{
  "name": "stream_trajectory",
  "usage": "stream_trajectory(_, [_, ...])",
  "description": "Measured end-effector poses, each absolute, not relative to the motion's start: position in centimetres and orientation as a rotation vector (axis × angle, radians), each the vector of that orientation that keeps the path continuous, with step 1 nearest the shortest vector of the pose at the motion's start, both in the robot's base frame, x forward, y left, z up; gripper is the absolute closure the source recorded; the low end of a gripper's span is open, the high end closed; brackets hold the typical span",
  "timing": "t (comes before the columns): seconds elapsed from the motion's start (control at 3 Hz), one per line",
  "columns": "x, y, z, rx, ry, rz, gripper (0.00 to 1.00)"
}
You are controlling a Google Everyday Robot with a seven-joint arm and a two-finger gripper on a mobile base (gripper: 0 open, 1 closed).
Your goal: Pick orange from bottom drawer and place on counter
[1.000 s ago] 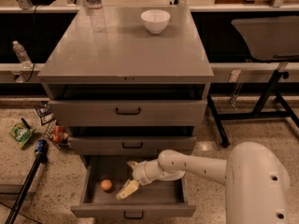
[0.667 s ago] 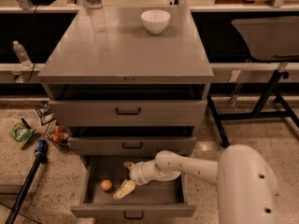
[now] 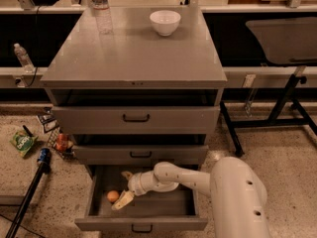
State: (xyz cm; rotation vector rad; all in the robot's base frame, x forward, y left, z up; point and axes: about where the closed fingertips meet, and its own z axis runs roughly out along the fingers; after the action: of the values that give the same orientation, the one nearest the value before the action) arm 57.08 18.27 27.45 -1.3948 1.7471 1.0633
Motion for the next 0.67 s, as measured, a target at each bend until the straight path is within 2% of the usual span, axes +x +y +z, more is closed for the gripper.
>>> stream_trajectory(0.67, [59.5,19.1,25.3,-1.364,1.749,0.741,0.00])
